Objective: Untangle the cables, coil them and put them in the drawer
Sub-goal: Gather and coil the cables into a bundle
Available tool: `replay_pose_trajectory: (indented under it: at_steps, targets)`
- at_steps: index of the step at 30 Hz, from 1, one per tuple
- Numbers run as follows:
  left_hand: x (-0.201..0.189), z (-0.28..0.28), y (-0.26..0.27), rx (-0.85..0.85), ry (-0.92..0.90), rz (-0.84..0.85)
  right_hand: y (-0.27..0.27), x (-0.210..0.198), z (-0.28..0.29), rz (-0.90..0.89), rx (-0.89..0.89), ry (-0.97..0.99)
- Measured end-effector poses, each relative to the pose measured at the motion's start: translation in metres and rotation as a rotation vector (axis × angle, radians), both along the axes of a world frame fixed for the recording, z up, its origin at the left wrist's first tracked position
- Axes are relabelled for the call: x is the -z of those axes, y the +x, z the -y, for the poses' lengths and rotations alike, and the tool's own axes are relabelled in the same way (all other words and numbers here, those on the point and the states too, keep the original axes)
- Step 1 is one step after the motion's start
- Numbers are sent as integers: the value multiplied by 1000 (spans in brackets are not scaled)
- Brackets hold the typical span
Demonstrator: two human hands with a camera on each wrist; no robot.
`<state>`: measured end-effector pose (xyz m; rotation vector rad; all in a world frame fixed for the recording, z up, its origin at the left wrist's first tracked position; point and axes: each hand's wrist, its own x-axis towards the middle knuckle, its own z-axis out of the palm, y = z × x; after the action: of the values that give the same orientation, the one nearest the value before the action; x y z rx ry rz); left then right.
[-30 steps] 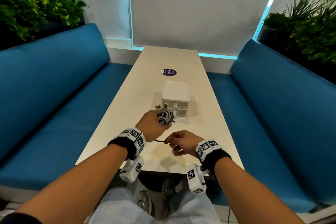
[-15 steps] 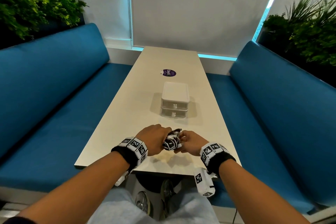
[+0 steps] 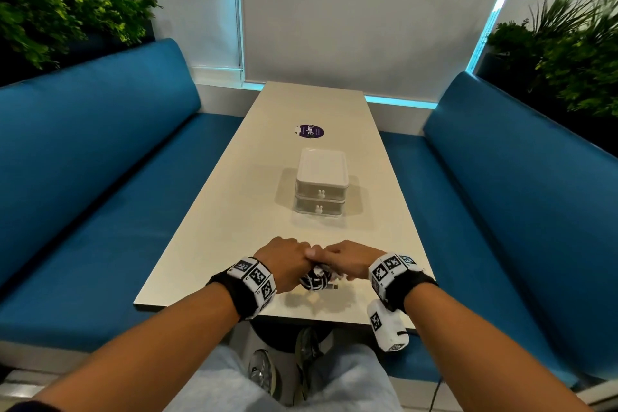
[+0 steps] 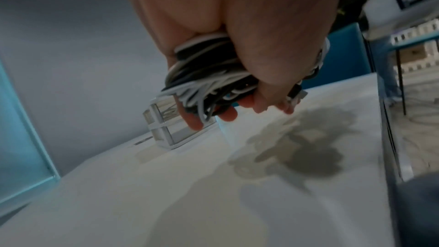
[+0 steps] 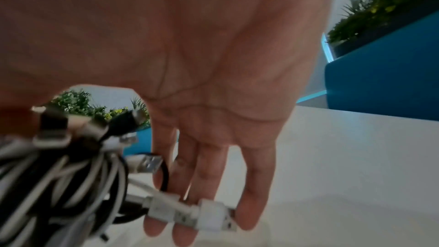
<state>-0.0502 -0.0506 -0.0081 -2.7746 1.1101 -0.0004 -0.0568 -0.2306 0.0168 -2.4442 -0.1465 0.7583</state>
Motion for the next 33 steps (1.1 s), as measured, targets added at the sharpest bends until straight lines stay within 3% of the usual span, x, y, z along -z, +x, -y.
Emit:
replay_pose_trajectory:
  at_steps: [7, 11, 15, 20, 26, 33]
  targets:
    - [-2, -3, 11, 61, 69, 38, 13, -2, 5, -4, -119, -100]
    - [-1, -9, 14, 147, 107, 141, 22, -19, 9, -186, -60, 38]
    - [-8, -4, 15, 179, 87, 193, 27, -27, 0, -73, -177, -102]
    - [-9, 5, 14, 243, 77, 300, 25, -15, -13, -281, -225, -48]
    - [-9, 7, 13, 176, 17, 281, 20, -9, -20, -188, -138, 33]
    - [3, 10, 2, 21, -56, 136, 13, 16, -24, 198, -123, -249]
